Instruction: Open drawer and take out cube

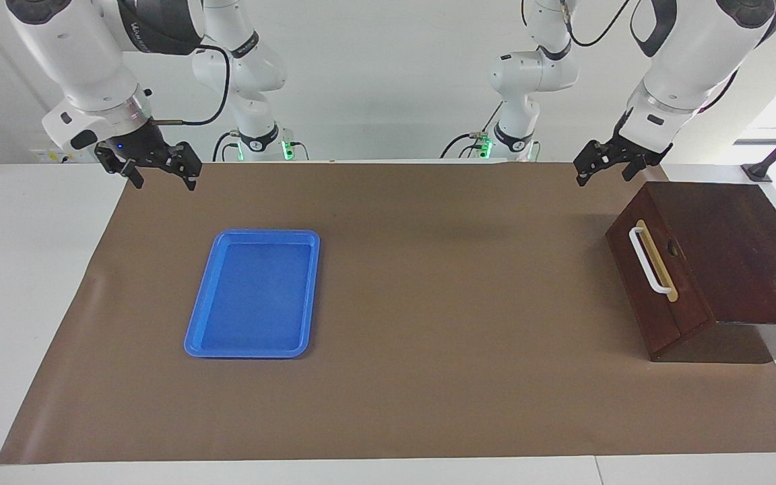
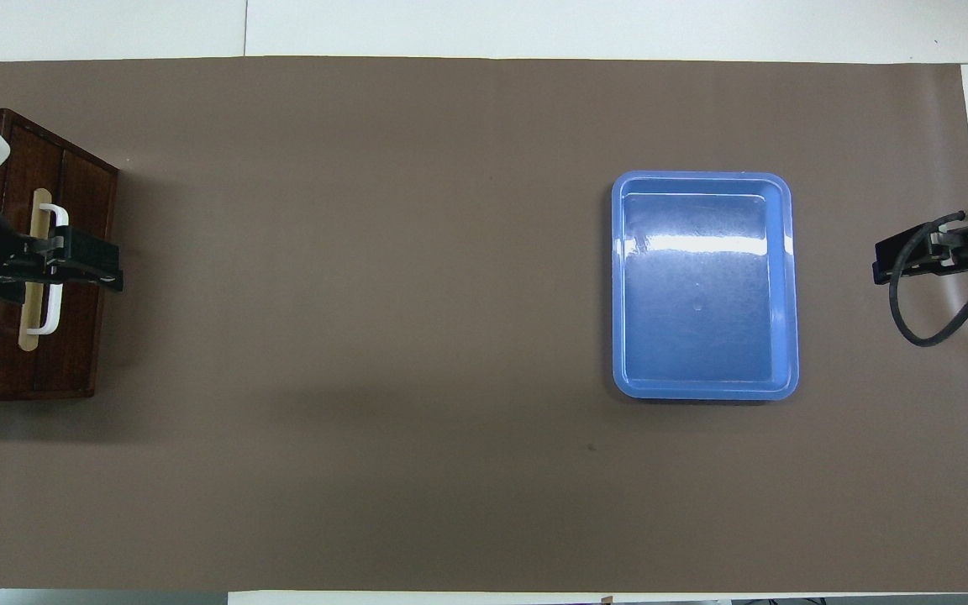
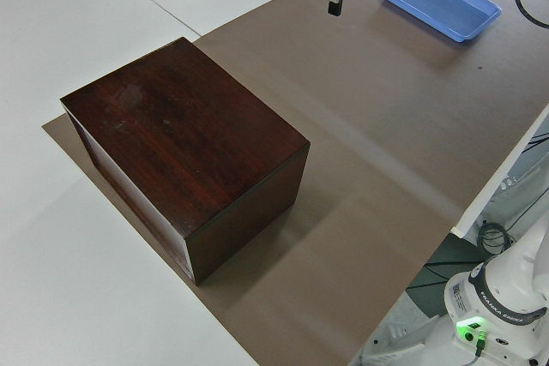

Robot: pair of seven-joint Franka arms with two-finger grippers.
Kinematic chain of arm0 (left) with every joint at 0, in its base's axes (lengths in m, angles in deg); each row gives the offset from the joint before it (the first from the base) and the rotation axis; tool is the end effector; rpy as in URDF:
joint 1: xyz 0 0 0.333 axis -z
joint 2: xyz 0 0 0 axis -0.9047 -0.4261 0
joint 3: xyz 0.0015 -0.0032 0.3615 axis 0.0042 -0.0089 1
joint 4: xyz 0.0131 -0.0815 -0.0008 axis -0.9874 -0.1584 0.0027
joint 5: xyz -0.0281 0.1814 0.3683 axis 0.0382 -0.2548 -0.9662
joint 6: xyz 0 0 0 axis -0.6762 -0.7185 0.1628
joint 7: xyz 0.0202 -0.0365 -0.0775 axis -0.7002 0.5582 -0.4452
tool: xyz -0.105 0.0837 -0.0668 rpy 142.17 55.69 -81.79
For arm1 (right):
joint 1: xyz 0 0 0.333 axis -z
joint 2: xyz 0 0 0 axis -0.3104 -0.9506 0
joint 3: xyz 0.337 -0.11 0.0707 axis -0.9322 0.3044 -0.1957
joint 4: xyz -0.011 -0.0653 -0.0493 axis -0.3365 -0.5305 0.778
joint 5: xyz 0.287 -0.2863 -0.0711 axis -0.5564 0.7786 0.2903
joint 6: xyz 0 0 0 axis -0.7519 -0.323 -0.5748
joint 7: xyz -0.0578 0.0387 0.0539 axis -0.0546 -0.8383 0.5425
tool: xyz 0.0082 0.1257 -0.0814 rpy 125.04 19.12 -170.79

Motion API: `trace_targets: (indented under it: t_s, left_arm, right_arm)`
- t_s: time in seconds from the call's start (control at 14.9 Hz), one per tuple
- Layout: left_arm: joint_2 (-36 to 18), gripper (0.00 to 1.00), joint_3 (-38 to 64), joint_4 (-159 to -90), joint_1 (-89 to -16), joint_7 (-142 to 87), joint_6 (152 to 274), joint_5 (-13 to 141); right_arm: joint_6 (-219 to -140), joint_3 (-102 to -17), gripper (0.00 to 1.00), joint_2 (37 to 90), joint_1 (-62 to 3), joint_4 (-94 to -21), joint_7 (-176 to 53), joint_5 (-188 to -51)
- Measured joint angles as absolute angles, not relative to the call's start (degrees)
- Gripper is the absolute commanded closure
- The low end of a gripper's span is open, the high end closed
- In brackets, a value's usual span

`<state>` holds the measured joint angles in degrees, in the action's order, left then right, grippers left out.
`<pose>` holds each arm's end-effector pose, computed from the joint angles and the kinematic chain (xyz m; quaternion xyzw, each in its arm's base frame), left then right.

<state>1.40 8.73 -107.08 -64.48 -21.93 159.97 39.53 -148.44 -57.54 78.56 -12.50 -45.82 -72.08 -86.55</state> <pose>0.5490 -0.0771 0.6147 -0.9986 -0.0174 0.0500 0.0001 0.5621 -0.0111 0.6075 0.9984 -0.0252 -0.0477 0.0193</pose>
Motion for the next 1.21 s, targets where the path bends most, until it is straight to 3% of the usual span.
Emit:
trace_targets:
  t_s: [0.4,0.74,1.21]
  left_arm:
    - [1.4,0.00,9.1,-108.7,-64.5,-17.2,165.0,37.9]
    - [1.0,0.00,8.8,-115.8,-64.5,-10.5,179.6,27.5]
    - [-5.8,0.00,8.5,-121.3,-62.8,-8.7,190.1,11.7]
  right_arm:
    - [-148.4,-57.5,0.00,78.6,-12.5,-45.8,-71.9,-86.5]
    - [-148.4,-57.5,0.00,78.6,-12.5,-45.8,-71.9,-86.5]
    - [-148.4,-57.6,0.00,78.6,-12.5,-45.8,-71.8,-86.5]
